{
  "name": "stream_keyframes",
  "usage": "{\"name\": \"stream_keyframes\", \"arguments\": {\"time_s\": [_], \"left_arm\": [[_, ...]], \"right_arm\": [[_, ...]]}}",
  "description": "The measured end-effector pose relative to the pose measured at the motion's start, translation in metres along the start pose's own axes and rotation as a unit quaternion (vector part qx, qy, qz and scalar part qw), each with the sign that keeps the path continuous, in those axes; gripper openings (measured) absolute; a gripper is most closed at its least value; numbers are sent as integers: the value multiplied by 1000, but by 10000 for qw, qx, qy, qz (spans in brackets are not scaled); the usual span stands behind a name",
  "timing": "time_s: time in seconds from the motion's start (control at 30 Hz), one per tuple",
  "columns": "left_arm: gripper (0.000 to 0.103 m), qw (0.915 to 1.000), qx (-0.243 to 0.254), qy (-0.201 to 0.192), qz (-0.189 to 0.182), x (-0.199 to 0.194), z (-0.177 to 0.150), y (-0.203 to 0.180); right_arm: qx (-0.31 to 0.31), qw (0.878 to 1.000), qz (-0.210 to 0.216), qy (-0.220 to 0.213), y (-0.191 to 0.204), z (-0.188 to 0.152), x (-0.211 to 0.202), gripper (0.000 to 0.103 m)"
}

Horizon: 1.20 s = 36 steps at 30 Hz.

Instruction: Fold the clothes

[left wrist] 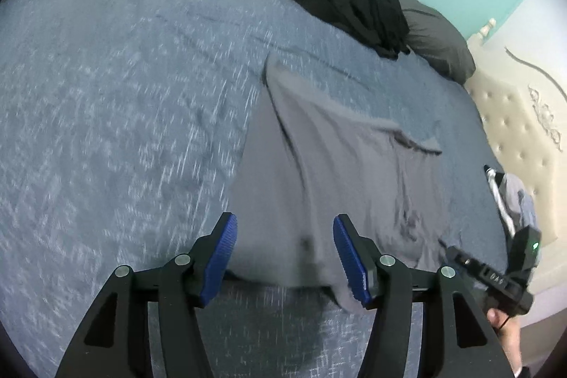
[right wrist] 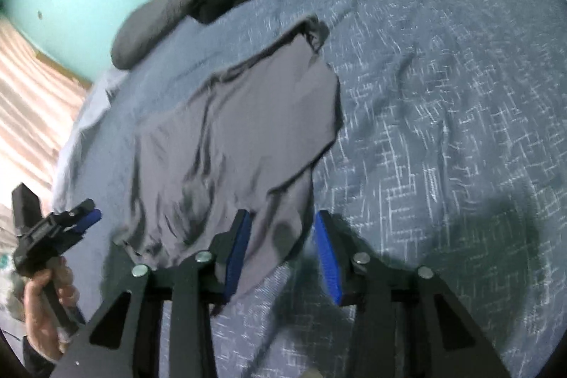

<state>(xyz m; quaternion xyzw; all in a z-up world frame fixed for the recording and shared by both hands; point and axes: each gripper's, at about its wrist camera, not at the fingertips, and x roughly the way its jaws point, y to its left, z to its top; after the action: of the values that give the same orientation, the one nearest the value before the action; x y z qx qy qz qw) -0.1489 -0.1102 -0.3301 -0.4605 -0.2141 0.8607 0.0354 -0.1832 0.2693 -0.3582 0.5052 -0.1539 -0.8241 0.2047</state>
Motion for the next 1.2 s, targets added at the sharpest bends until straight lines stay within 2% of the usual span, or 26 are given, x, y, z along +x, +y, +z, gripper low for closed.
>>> {"name": "stream_keyframes", "arguments": {"time_s": [0.17,0.33,0.4,0.7,0.9,1.03,1.1,1.2], "left_arm": [[61,9999,122,55,72,10,-9,-7],[61,9998,199,27,46,17,-14,-13],[61,9998,194,31,40,19,-13,-13],[61,9999,116,41,3,27,-9,-14],[61,10000,59,11,-28,30,-5,-16],[61,9999,88,8,-51,31,-5,-20],[61,9999,95,15,-39,32,-5,-20],[61,9999,102,47,-25,34,-6,-21]], "right_arm": [[-168,9992,-372,10,6,1,8,25],[-201,9987,-460,12,1,0,13,6],[-57,9993,-366,-16,-7,3,12,2],[874,9951,134,-445,-44,-2,-19,1],[2058,9759,565,-456,-83,-21,-21,1],[1962,9776,538,-546,-77,-18,-28,2],[1957,9777,370,-673,-75,-14,-34,3],[2128,9730,409,-798,-81,-8,-37,6]]}}
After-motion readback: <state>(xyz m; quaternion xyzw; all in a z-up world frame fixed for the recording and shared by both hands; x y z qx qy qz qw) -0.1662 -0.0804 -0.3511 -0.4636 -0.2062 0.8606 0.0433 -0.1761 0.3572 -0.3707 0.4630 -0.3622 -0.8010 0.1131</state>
